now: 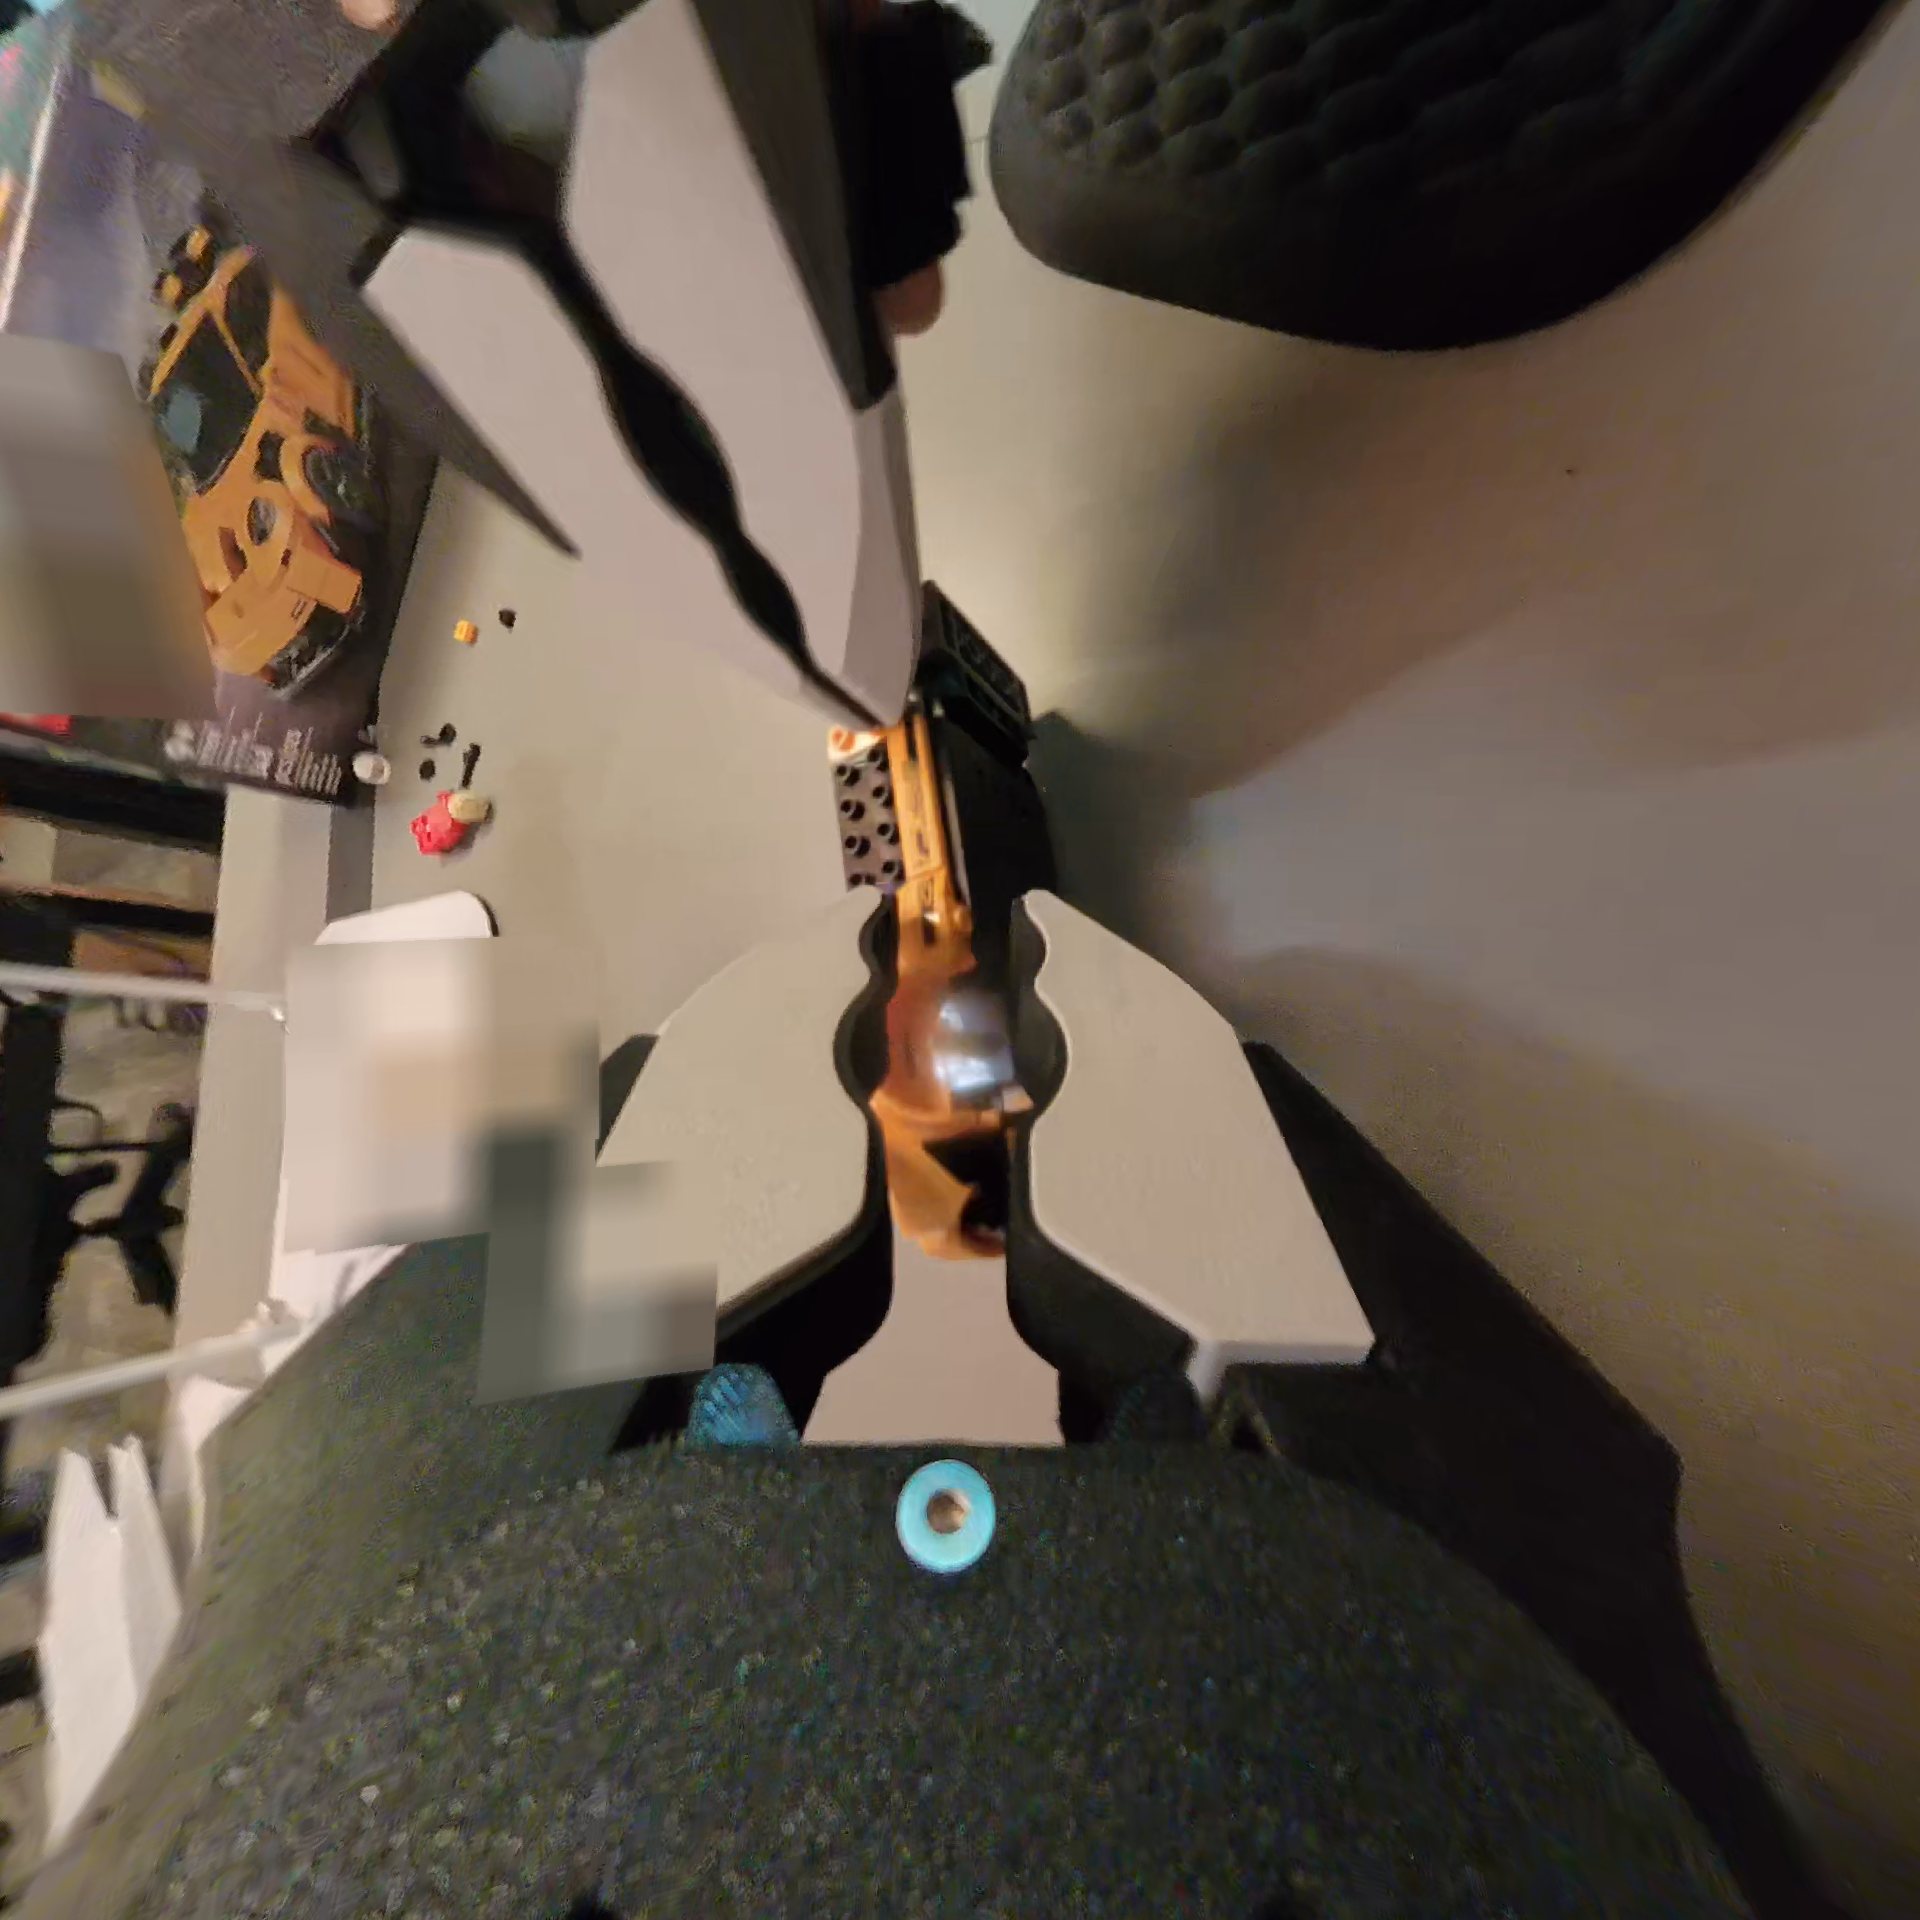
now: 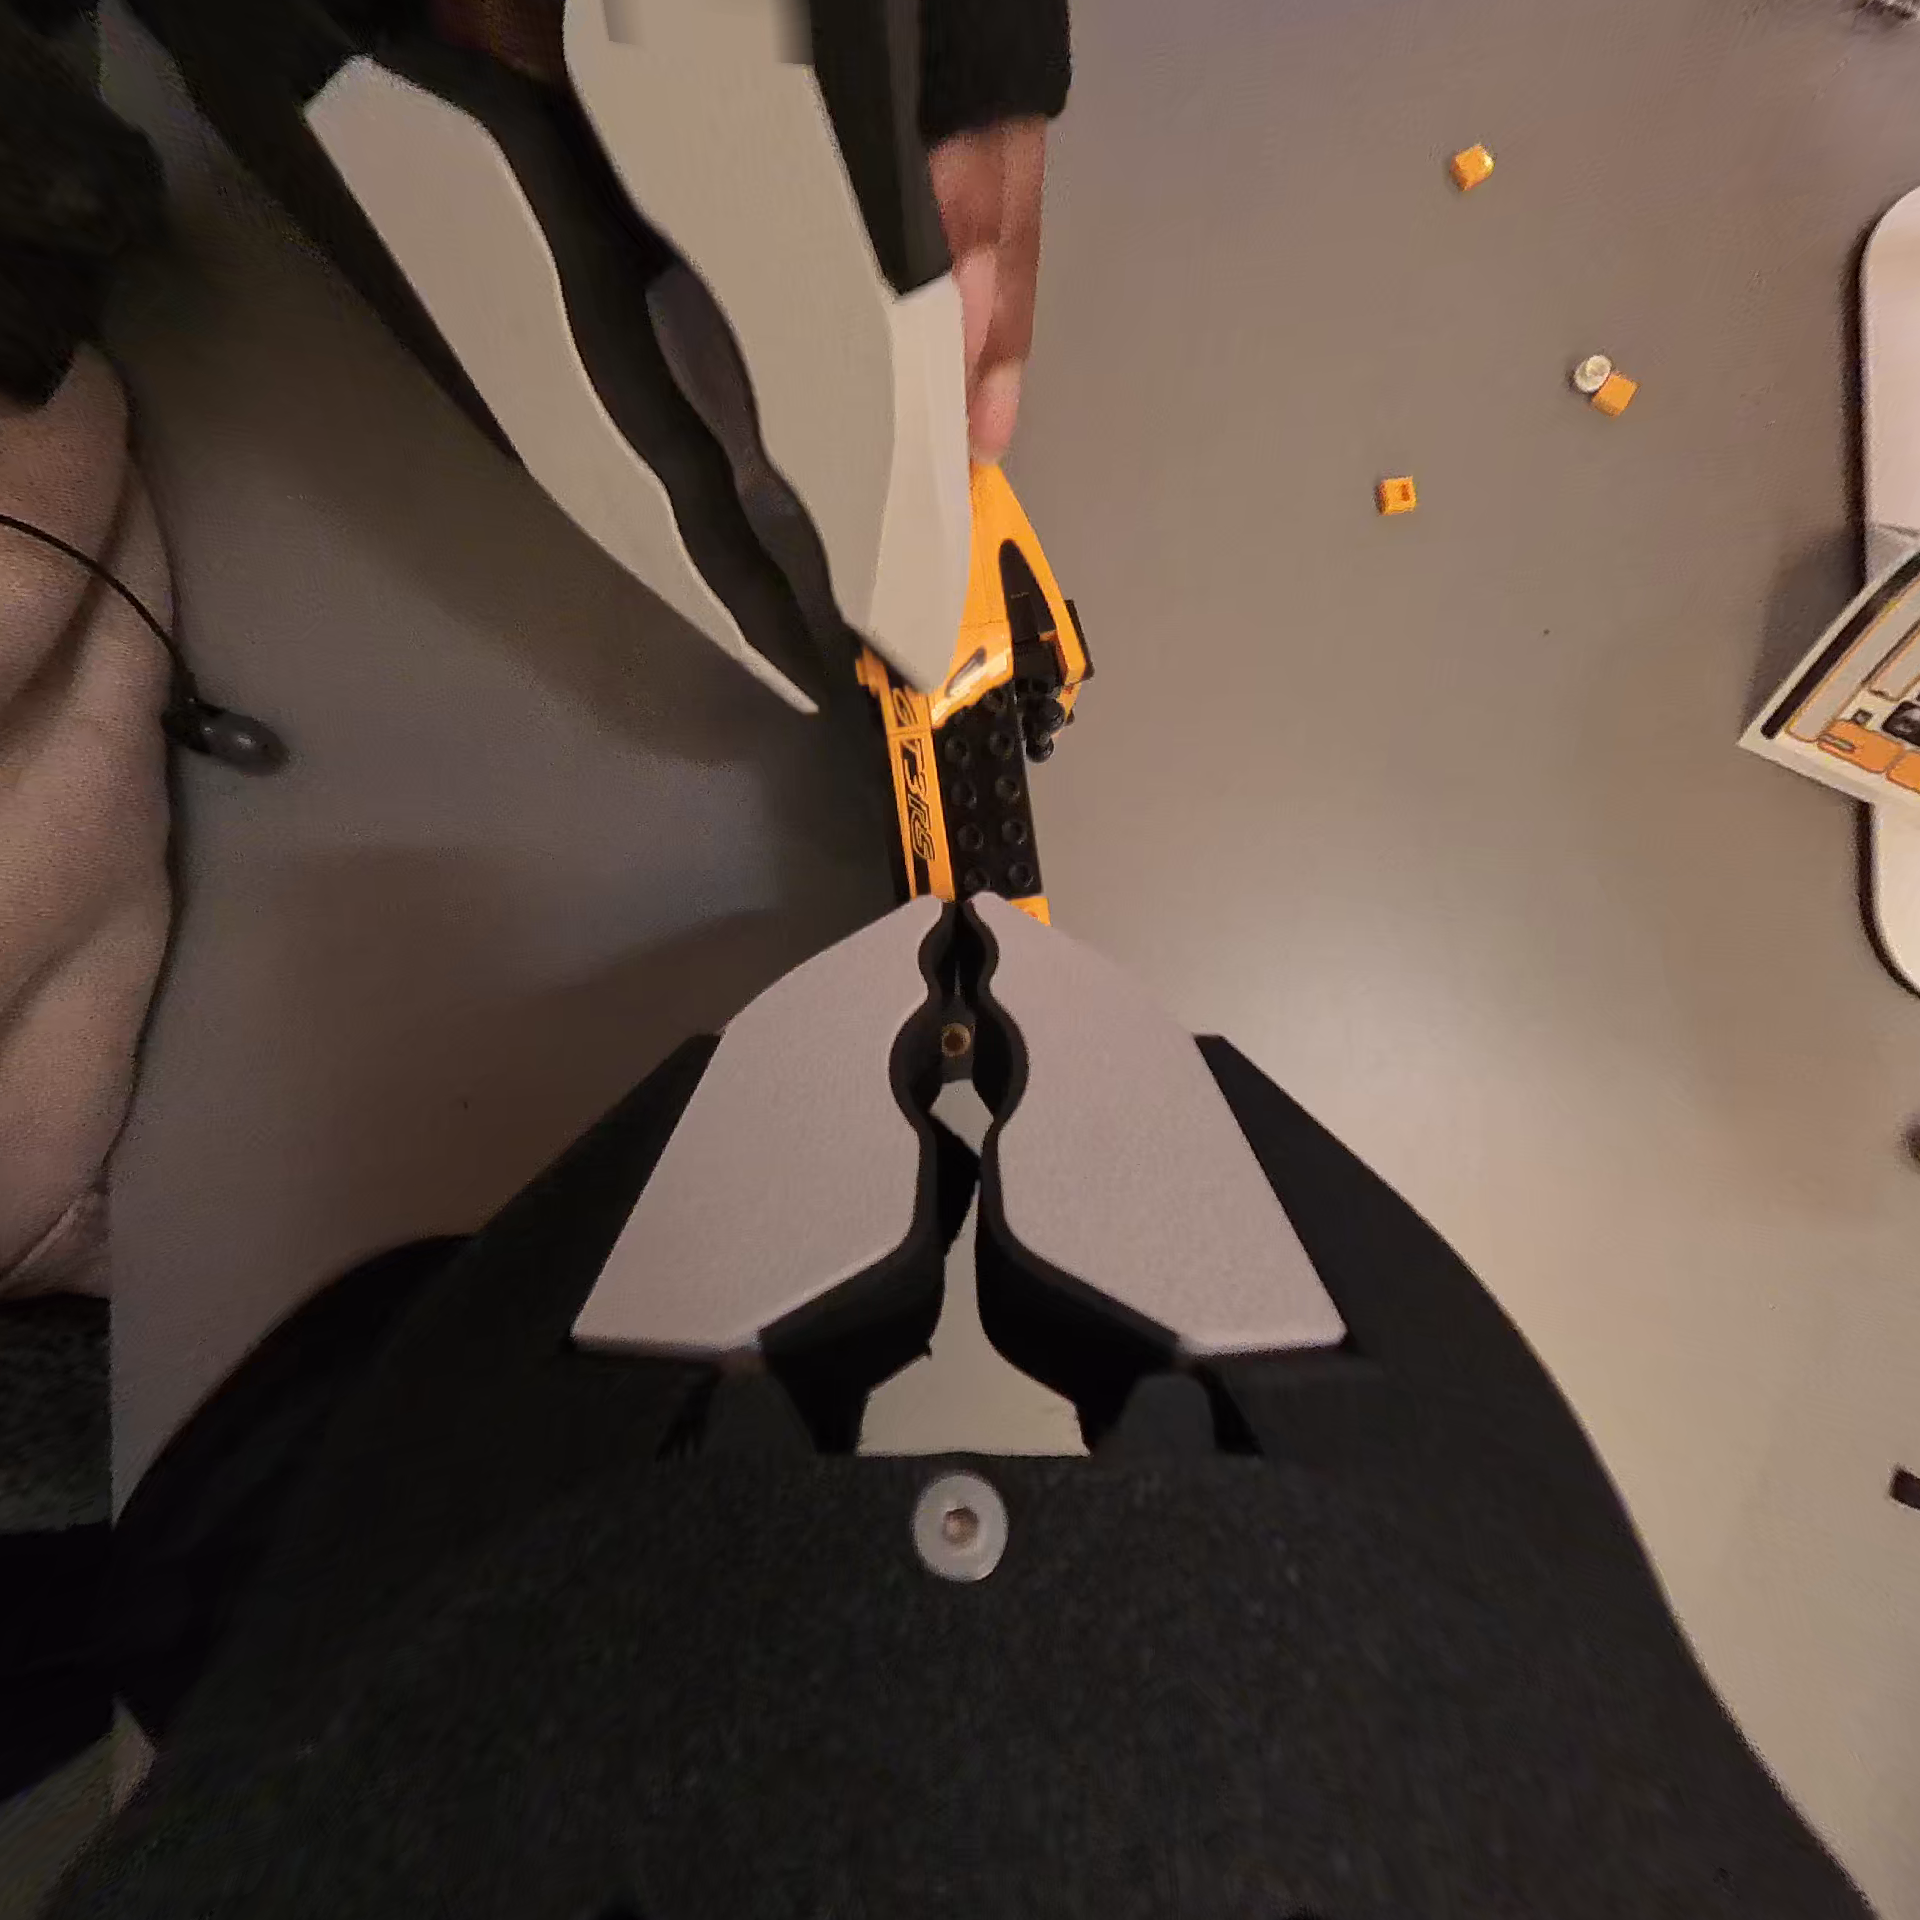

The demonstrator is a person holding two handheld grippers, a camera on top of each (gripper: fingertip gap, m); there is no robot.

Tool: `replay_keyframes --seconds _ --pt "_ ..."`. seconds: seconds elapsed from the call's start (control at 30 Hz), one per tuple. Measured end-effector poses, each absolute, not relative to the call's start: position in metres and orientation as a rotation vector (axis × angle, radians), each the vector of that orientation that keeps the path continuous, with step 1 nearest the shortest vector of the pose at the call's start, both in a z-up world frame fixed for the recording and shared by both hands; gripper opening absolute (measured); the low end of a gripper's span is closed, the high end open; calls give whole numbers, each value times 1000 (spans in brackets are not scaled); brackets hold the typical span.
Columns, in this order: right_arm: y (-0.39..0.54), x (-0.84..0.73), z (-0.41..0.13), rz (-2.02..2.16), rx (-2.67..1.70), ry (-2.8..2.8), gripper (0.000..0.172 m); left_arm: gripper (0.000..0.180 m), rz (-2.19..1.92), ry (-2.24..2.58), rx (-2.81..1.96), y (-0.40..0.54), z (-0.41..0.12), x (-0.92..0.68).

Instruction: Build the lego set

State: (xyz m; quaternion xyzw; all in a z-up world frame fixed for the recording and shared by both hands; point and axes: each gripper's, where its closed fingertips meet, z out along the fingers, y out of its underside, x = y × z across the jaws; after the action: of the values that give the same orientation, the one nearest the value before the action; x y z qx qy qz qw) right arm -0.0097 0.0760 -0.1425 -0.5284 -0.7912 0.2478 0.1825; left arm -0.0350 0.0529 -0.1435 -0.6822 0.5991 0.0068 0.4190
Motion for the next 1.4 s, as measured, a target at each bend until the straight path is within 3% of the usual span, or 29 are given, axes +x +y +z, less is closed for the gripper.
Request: replay_keyframes --seconds 0.3,0.5,0.6,1.4 --pt "67 -23 -127 762 -1458 -2214 0 57 -415 999 -1944 49 -143 -66" --pt "64 -33 -133 787 -1492 -2220 0 57 -404 1009 -1976 51 -155 -78" --pt "65 -35 -140 764 -1502 -2247 0 40 -428 1021 -2009 49 -169 -78" --pt "58 -48 -140 670 -1426 -2313 0 40 -414 1006 -2013 48 -169 -77"
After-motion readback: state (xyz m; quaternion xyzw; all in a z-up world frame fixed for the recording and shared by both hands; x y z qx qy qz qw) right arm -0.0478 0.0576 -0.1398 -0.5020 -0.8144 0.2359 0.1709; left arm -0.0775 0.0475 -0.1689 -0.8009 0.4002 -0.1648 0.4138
